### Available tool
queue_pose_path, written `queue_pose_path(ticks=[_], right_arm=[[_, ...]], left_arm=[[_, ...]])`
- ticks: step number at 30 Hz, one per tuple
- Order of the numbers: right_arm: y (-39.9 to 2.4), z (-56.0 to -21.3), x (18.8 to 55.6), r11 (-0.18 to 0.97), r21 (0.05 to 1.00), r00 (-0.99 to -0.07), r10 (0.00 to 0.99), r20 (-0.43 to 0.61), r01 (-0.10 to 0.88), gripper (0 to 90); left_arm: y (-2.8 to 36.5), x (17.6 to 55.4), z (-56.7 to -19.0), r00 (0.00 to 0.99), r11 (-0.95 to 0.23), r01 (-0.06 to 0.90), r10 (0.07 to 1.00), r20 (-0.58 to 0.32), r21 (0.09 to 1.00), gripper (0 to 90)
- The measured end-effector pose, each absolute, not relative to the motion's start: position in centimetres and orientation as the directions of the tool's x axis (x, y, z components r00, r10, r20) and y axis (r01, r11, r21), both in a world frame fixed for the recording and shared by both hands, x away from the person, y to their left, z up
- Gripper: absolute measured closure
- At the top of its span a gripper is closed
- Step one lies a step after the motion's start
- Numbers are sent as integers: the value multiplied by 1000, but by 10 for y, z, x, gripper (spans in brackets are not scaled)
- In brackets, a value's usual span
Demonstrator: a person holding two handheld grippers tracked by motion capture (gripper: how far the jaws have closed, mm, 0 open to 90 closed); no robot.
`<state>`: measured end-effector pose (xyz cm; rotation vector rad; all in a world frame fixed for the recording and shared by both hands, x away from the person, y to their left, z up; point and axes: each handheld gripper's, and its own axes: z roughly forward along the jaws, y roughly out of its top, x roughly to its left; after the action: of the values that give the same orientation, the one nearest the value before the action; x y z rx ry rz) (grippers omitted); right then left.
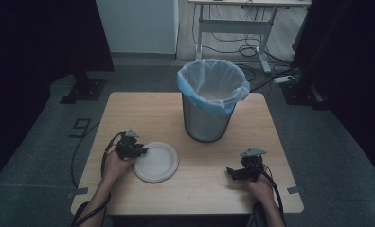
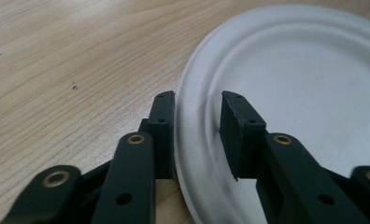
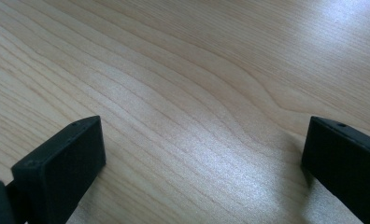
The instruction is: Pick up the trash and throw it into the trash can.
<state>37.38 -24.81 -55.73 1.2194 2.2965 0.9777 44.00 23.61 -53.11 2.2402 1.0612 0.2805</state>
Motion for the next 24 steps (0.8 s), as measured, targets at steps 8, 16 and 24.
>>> queue_pose_path(ticks=[8,16,24], right_arm=[[-248,-557,373,387,719,-563,826,7,577,0],[-247,-557,373,388,719,-564,826,7,576,0],[-247,-557,373,389,718,-564,826,6,577,0]], left_arm=[[238,441,-515,647,-450,612,758,-84,651,707],[239,444,-483,654,-471,586,756,-42,659,744],[246,447,-458,651,-420,592,753,-101,688,790]])
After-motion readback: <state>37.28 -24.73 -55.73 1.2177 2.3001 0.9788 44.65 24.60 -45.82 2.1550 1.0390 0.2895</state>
